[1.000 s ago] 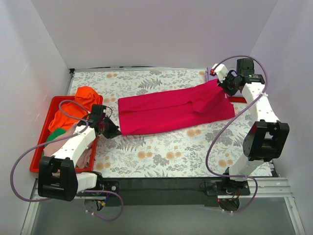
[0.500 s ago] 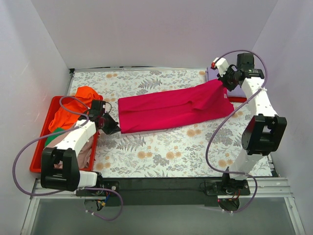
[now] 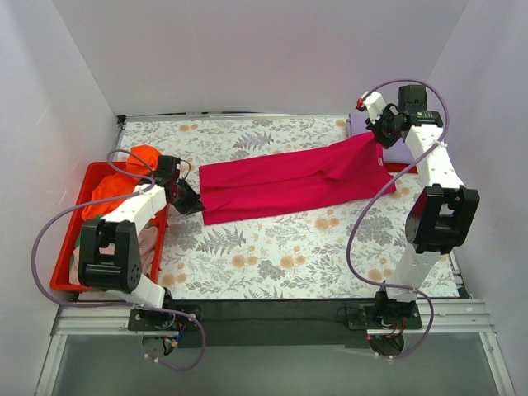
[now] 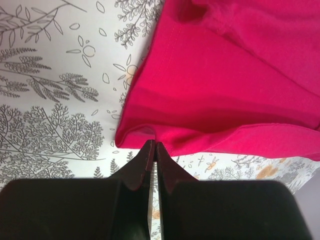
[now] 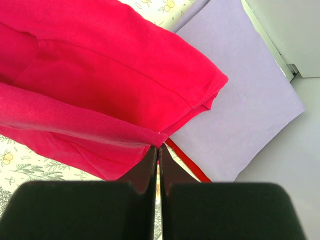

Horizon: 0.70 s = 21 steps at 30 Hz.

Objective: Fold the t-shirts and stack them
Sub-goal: Fold the tshirt

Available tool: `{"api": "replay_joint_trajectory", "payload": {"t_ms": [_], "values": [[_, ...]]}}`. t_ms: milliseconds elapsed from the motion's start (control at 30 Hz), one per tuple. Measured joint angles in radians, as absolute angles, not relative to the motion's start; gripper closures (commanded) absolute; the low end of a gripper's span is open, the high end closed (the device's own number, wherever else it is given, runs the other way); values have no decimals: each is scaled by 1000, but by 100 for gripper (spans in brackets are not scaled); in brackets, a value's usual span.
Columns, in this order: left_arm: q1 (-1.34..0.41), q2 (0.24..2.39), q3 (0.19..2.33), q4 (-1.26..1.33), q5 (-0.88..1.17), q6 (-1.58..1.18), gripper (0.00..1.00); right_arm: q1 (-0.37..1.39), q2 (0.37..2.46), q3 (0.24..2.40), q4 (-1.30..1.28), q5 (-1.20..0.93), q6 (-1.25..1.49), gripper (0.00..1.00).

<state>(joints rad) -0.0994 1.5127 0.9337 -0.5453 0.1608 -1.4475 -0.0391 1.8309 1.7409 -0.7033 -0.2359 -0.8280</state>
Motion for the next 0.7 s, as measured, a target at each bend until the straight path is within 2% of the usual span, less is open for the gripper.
{"api": "replay_joint_trajectory", "payload": {"t_ms": [700], "values": [[-86,1640,1021,-537,165,-1409,100,-40,1854,1753,-654,-235,-778,99]]}}
